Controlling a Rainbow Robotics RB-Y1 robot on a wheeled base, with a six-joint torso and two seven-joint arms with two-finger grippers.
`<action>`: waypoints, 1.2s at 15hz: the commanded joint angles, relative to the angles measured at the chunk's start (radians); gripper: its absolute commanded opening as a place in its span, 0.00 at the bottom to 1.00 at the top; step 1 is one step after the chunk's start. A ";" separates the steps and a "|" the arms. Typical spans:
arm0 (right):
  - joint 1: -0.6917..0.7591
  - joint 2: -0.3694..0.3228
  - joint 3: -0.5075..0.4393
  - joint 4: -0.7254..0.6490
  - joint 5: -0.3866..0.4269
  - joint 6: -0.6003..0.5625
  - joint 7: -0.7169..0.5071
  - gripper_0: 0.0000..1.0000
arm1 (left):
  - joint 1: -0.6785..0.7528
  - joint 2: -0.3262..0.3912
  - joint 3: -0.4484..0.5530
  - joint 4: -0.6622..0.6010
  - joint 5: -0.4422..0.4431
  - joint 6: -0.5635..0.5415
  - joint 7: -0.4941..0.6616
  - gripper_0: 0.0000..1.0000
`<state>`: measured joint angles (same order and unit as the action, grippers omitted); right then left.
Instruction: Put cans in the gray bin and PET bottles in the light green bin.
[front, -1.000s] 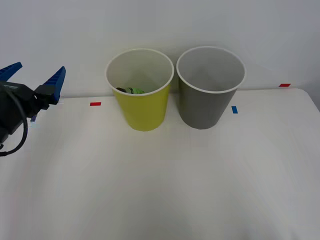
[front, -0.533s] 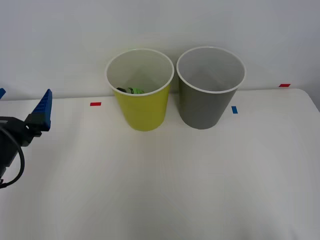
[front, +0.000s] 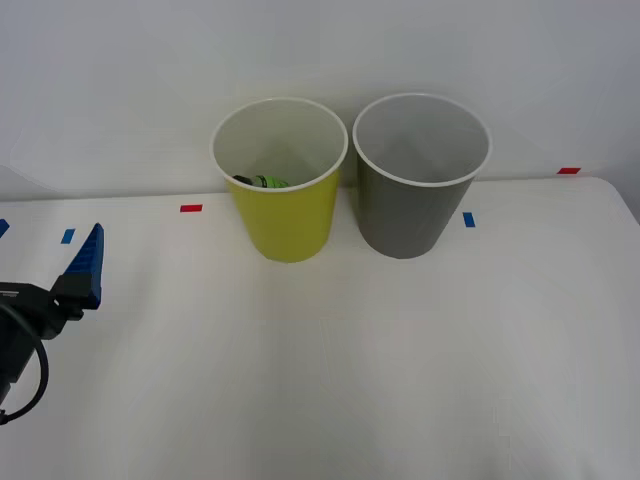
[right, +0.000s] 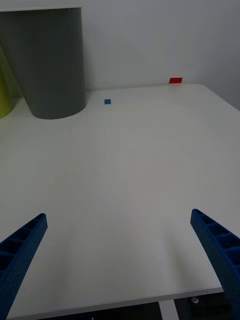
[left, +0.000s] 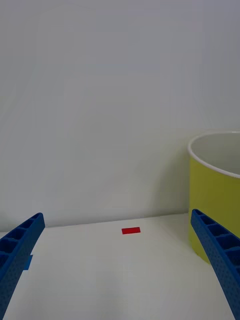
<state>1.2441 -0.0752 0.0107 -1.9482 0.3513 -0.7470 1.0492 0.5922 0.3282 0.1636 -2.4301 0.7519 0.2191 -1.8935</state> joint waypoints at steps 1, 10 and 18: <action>0.000 0.000 0.000 0.000 0.000 0.000 0.000 1.00 | 0.031 0.031 -0.049 0.051 -0.083 -0.132 0.030 1.00; 0.000 0.000 0.000 0.000 0.000 0.000 0.000 1.00 | 0.296 0.100 -0.223 0.230 -0.487 -0.598 0.478 1.00; 0.000 0.000 0.000 0.000 0.000 0.000 0.000 1.00 | 0.517 0.078 -0.288 0.275 -0.589 -0.762 0.452 1.00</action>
<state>1.2441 -0.0752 0.0107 -1.9482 0.3513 -0.7470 1.0492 1.1012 0.4151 -0.1150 -2.1637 0.1680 -0.5383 -1.4380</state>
